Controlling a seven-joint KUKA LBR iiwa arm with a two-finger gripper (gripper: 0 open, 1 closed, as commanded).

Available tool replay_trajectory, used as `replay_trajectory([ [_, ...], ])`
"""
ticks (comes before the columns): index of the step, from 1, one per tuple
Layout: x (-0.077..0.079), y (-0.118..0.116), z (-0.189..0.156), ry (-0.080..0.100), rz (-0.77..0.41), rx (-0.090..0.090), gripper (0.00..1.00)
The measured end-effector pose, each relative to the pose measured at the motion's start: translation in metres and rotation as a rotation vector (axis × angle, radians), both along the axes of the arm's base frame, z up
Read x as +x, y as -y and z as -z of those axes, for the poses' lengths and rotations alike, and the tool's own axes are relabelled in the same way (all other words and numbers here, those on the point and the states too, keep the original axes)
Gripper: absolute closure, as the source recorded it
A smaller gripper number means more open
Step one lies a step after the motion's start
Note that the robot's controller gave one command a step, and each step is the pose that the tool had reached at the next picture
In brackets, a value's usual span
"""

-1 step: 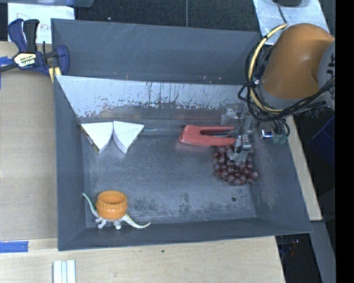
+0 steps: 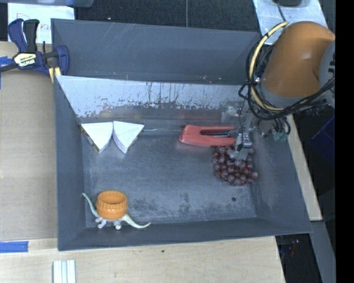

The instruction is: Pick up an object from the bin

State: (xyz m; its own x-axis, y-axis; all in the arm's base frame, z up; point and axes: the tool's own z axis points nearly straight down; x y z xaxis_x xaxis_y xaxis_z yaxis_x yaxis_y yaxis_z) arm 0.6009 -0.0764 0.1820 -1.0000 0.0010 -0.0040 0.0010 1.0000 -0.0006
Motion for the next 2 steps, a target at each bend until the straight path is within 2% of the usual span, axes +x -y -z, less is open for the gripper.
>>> replay_trajectory([
  [1, -0.007, 0.038, 0.059, 0.002, 0.139, 0.001, 0.0],
  [2, -0.042, 0.084, 0.061, 0.005, 0.024, 0.0, 0.0],
])
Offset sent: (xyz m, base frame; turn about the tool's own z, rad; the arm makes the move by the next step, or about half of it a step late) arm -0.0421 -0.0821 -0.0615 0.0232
